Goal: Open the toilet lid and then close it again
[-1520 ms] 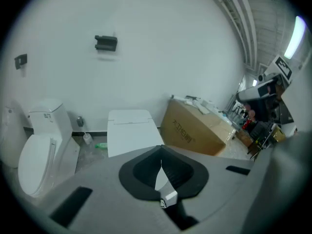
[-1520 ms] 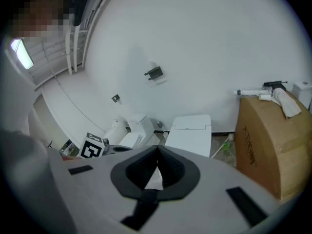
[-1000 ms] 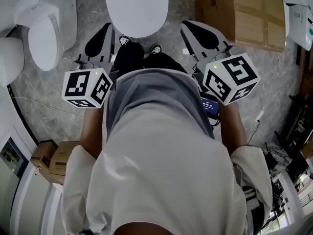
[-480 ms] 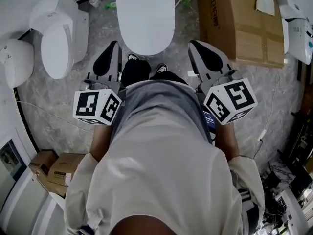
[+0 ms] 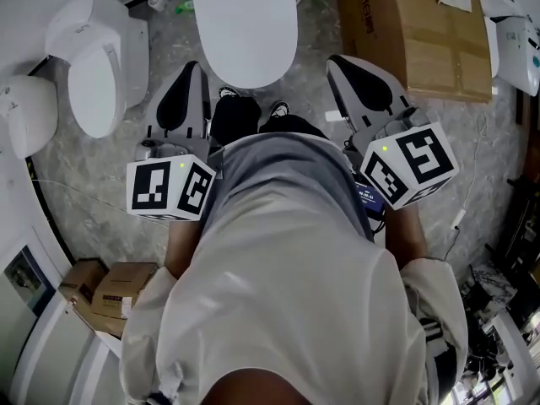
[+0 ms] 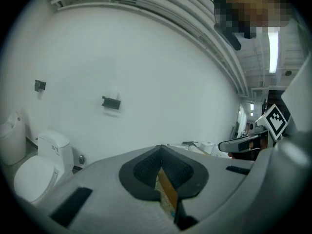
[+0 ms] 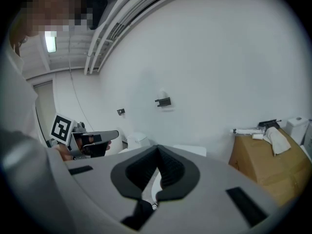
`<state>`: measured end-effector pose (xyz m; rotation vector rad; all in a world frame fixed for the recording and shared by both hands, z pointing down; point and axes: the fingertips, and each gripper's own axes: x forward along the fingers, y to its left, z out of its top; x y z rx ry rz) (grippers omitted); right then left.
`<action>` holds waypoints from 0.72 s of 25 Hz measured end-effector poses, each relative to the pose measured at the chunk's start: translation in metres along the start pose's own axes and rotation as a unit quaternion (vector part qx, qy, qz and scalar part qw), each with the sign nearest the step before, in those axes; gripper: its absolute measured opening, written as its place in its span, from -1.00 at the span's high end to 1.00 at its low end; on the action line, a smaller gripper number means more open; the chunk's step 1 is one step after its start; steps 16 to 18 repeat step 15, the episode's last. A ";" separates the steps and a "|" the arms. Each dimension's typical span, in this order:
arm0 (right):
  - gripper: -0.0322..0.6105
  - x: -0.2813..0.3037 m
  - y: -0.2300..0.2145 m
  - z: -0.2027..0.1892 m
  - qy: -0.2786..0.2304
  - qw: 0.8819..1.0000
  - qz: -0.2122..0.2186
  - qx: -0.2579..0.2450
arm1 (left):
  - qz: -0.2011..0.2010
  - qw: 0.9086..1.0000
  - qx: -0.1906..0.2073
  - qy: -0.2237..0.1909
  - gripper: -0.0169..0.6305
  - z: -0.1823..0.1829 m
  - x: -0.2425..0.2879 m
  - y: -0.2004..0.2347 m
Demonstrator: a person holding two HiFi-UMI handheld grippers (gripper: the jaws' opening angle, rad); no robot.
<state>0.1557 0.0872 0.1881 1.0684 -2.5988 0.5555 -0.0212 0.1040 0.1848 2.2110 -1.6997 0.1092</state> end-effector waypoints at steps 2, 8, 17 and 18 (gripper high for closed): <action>0.87 0.000 0.000 -0.001 0.003 1.000 0.006 -0.005 | -0.002 1.000 -0.001 0.004 0.92 -0.002 0.002 -0.002; 0.87 -0.002 -0.002 -0.006 0.012 1.000 0.008 -0.009 | -0.007 1.000 0.001 0.014 0.92 -0.009 0.006 -0.003; 0.87 -0.003 -0.007 -0.010 0.014 1.000 0.006 -0.002 | -0.017 1.000 -0.009 0.022 0.92 -0.016 0.013 -0.008; 0.87 -0.003 -0.007 -0.010 0.014 1.000 0.006 -0.002 | -0.017 1.000 -0.009 0.022 0.92 -0.016 0.013 -0.008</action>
